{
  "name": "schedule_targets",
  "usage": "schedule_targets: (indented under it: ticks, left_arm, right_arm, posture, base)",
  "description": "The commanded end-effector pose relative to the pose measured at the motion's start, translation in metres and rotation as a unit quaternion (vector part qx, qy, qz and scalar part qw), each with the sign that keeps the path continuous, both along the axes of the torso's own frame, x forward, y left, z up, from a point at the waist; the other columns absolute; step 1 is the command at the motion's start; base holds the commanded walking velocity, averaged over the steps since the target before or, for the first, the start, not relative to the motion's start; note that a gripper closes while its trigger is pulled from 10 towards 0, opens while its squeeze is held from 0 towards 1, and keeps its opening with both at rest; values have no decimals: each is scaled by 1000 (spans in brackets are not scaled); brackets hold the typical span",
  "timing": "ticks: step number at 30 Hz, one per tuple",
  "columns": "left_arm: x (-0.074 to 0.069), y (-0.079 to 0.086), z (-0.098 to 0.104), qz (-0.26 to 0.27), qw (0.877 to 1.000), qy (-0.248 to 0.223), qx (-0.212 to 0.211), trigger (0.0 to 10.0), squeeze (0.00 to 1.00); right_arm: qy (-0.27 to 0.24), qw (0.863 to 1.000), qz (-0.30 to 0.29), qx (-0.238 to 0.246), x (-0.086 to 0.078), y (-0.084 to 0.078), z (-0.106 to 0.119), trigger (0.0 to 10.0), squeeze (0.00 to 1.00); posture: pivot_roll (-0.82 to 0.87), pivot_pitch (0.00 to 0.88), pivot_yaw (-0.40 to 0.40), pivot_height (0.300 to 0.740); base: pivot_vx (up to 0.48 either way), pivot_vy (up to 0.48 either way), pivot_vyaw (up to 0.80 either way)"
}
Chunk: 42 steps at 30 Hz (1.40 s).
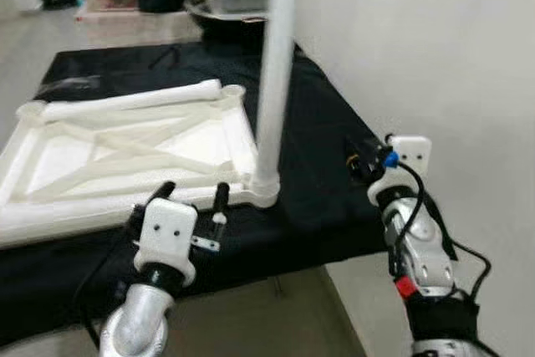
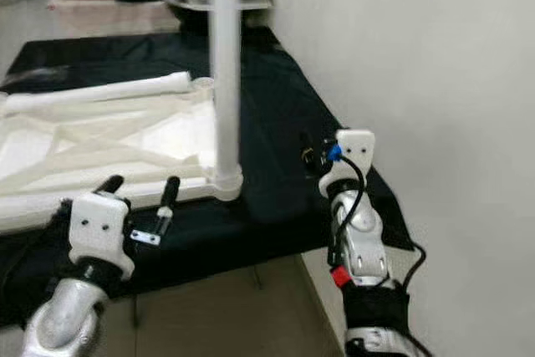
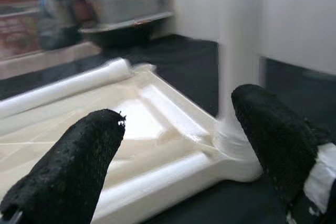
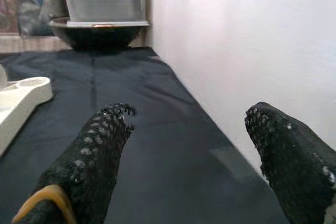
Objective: Building children table
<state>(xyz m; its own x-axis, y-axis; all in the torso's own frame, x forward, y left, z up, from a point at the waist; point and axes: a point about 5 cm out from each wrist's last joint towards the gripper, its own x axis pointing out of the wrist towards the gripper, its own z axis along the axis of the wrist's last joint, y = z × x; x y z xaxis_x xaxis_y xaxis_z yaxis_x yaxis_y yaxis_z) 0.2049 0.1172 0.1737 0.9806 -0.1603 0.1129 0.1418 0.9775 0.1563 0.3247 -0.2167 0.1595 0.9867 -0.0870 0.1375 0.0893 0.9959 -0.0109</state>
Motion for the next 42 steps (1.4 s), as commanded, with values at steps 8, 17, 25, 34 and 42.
schedule_targets:
  ticks: [8, 17, 25, 34, 42]
  left_arm:
    - [-1, 6, -6, 16, 1000, 16, 5, 10000, 0]
    - [-2, 1, -7, 8, 1000, 21, 0, 10000, 0]
    - [-18, -16, -25, -88, 993, 74, -12, 10000, 0]
    - [-24, -22, -32, -112, 990, 86, -12, 10000, 0]
    - [-27, -22, -30, -124, 988, 86, -12, 10000, 0]
  right_arm:
    - [4, 1000, 24, 8, 6, 18, 2, 10000, 0]
    - [14, 999, 22, 31, 12, 8, 2, 10000, 0]
    - [65, 962, 247, 96, 20, -7, 11, 10000, 0]
    - [113, 864, 488, 49, -9, -17, 23, 10000, 0]
    - [92, 833, 546, 17, 1, 1, 36, 10000, 1000]
  posture:
    - [140, 50, -72, 740]
    - [141, 58, -74, 740]
    - [137, 64, -73, 740]
    - [138, 63, -72, 740]
    - [148, 62, -64, 740]
  base:
    - [46, 0, 0]
    - [0, 0, 0]
    - [0, 0, 0]
    - [0, 0, 0]
    - [0, 0, 0]
